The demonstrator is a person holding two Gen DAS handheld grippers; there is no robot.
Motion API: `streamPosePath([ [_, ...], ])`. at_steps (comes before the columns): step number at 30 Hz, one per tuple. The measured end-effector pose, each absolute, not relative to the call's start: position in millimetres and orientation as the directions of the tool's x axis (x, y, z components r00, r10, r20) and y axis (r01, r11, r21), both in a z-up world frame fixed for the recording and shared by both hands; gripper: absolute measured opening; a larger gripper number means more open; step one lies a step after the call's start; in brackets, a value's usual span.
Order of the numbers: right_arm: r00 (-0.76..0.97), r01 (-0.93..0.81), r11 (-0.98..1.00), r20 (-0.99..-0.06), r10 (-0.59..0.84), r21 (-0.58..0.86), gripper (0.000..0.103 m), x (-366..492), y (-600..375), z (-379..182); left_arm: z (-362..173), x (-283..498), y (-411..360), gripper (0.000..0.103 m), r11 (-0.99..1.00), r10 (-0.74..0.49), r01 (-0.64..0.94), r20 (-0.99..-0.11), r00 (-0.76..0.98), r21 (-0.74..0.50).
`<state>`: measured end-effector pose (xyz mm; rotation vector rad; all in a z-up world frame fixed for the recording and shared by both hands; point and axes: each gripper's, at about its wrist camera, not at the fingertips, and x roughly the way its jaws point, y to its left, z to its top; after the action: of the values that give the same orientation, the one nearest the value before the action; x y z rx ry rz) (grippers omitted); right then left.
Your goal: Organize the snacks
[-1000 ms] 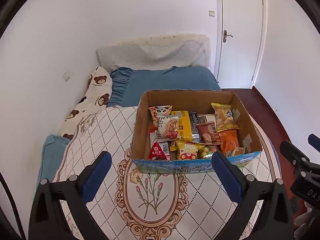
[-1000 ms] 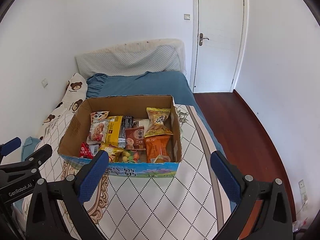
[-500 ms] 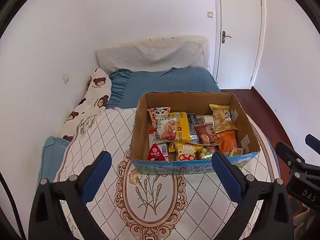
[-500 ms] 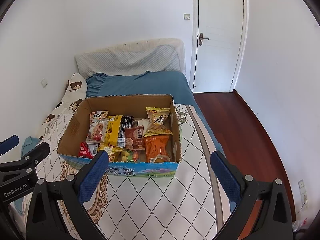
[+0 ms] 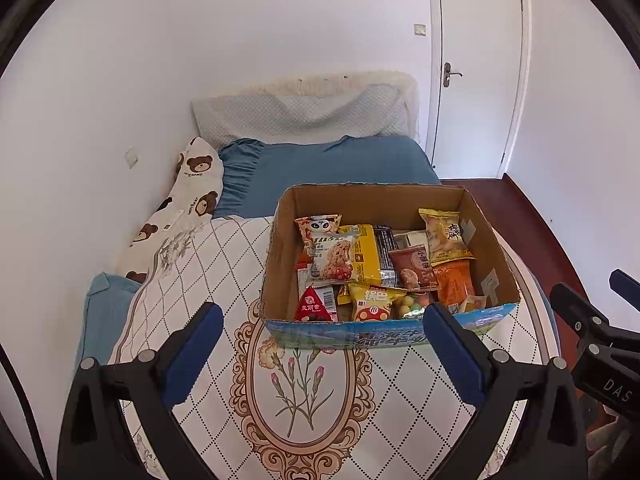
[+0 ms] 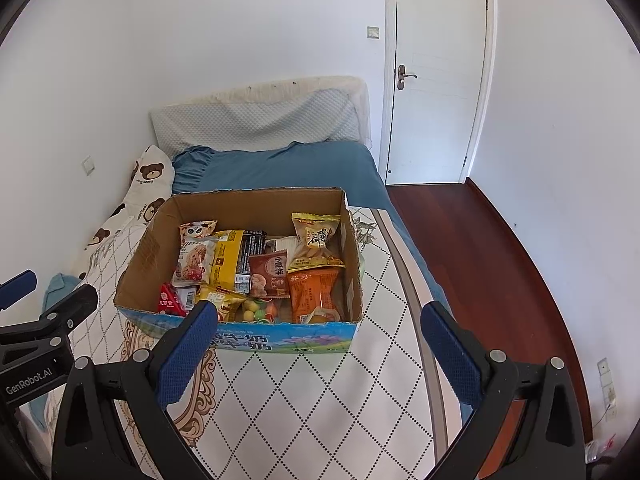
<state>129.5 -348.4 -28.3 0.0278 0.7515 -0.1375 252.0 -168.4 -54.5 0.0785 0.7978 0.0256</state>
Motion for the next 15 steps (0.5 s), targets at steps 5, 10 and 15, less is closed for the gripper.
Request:
streamPosePath([
  [5,0.722,0.136,0.991,-0.683,-0.109,-0.015,0.103,128.8,-349.3,-28.2,-54.6,251.5,-168.7,0.103,0.997,0.054,0.008,-0.716,0.696,0.082],
  [10,0.724,0.136,0.991,-0.682,-0.109,-0.015,0.103,129.0,-349.4,-27.5,-54.3,251.7,-168.4,0.103,0.997,0.05,0.01,-0.719,0.693,0.079],
  [15,0.723,0.135,0.991,-0.683,-0.108,-0.014,0.103,128.8,-349.5,-27.4,-54.7,252.7,-167.4,0.103,0.997,0.048,0.011,-0.725,0.687,0.076],
])
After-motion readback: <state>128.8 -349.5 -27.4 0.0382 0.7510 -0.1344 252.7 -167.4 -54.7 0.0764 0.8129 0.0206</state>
